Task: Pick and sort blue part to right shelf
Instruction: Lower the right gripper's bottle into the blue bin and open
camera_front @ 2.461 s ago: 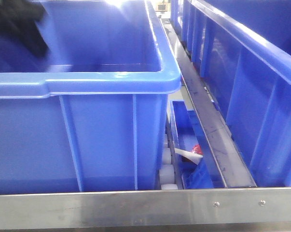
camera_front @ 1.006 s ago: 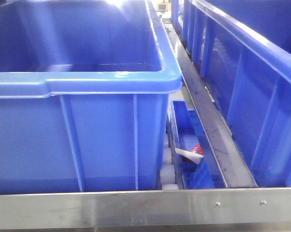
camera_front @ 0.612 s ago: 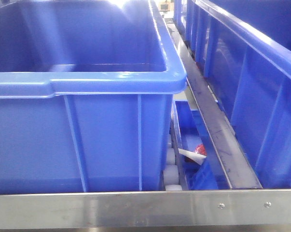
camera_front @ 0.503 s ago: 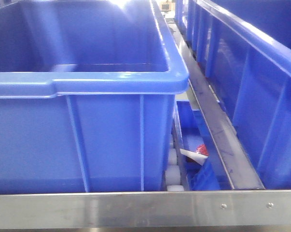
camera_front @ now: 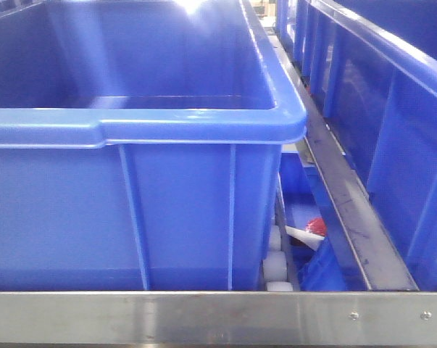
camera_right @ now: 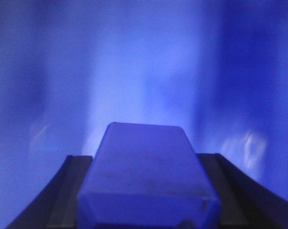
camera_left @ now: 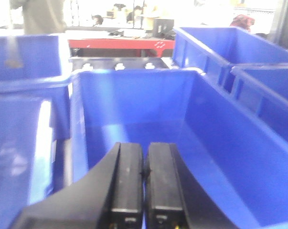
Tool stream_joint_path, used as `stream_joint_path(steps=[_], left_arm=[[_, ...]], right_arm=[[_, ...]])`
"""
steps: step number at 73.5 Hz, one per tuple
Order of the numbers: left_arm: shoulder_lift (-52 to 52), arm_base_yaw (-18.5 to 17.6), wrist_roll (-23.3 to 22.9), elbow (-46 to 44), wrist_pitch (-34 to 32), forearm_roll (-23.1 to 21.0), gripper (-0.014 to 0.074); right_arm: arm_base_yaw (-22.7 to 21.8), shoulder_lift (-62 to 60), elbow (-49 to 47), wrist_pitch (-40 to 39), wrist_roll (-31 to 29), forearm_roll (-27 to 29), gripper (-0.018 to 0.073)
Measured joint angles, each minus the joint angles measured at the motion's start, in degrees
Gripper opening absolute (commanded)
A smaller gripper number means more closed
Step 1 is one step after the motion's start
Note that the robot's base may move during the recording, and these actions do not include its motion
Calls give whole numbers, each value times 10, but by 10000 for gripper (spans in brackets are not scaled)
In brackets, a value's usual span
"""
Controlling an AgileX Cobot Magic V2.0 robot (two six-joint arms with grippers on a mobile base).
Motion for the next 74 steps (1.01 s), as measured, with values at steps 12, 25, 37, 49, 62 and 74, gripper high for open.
stream_joint_path(steps=[12, 25, 37, 49, 62, 74], left_arm=[[-1, 0, 0, 0, 3, 0, 129], [-1, 0, 0, 0, 4, 0, 129], [-1, 0, 0, 0, 4, 0, 129], [-1, 0, 0, 0, 4, 0, 129], [-1, 0, 0, 0, 4, 0, 129], [-1, 0, 0, 0, 4, 0, 129]], right_arm=[[-26, 59, 0, -59, 0, 0, 288], [-31, 127, -1, -105, -3, 0, 288], [-31, 186, -1, -126, -3, -2, 291], [-31, 207, -3, -133, -3, -2, 424], [-31, 207, -5, -129, -3, -2, 630], [-31, 186, -7, -106, -4, -2, 586]])
